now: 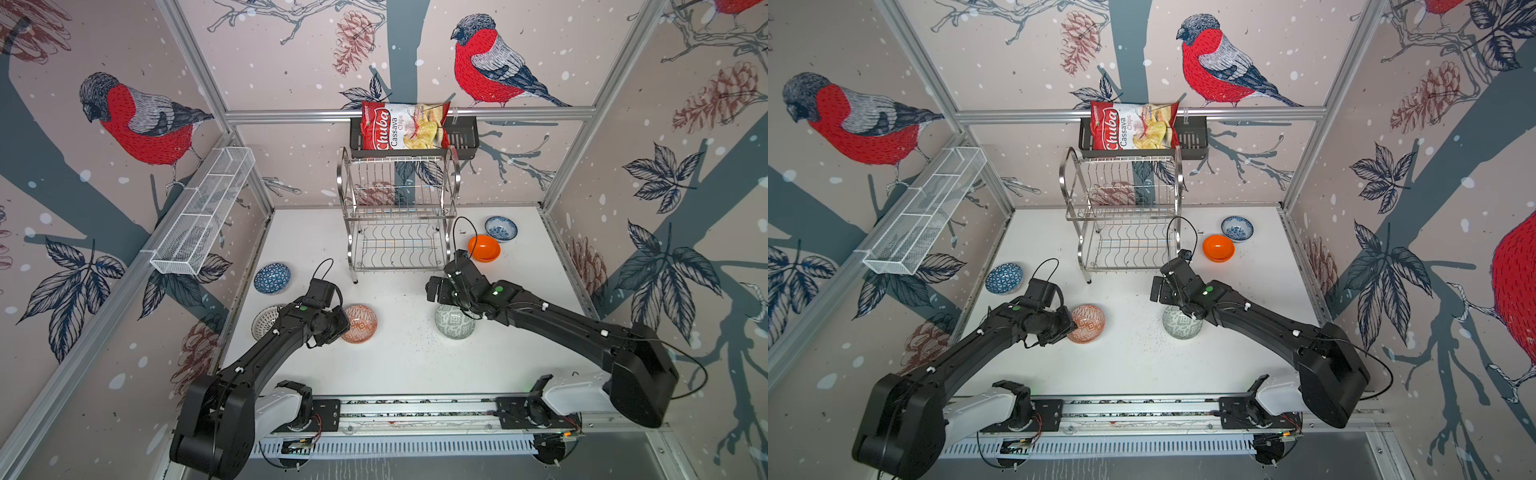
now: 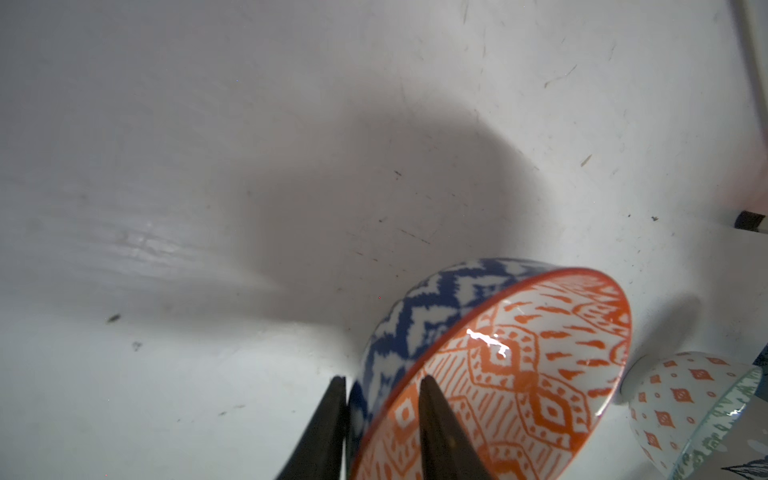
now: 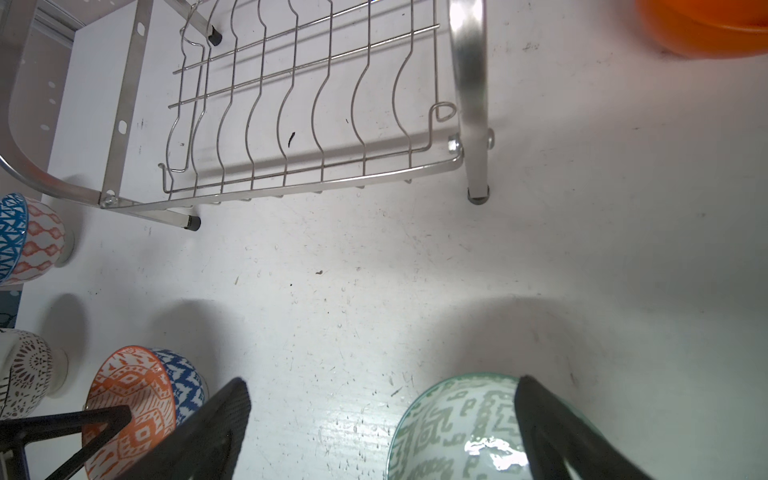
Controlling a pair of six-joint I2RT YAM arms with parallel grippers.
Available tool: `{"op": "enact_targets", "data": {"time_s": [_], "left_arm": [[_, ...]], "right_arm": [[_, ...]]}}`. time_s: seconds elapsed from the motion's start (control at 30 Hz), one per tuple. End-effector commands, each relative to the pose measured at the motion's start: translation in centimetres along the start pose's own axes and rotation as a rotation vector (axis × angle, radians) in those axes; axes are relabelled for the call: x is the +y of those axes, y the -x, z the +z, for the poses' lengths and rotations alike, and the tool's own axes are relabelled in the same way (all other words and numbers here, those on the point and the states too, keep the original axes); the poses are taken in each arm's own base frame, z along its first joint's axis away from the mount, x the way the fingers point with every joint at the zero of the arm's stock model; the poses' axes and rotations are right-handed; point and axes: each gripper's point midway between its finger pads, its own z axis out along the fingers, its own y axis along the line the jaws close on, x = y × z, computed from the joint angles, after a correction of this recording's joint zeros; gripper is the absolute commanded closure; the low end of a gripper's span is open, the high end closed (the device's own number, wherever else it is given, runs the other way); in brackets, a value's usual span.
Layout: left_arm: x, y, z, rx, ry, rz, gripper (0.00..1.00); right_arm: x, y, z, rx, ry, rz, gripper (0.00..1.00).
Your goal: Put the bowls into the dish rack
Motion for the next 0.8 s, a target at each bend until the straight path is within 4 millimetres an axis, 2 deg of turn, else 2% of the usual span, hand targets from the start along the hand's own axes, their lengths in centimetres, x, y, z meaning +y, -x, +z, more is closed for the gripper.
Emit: {"op": "enact_targets", "data": {"time_s": [0.0,0.1,0.33,0.6,0.77], "left_arm": [[-0.7,0.4,0.6,-0.017,-0.007,0.009,0.73],[-1.7,0.4,0.8,-0.017,-0.016,0.024,0.79],[-5.5,0.1,1.7,-0.019,-0.035,0.079,0.79],[-10.7,-1.8,4.8,0.044,-0.010,0.180,0.80],[-12.5,-1.8,5.1,0.035,-0.024,0.192,0.79]], "right_arm": [[-0.6,0.4,-0.4,-0.021,-0.014,0.017,0.00],[-1.3,0.5,-0.7,-0.025,-0.023,0.030,0.00],[-2.6,0.6,-0.9,-0.022,-0.034,0.063,0.00],[-3.3,0.7,-1.2,-0.026,-0.042,0.077,0.00],[-3.7,0.5,-1.6,-0.027,-0.046,0.073,0.00]]}}
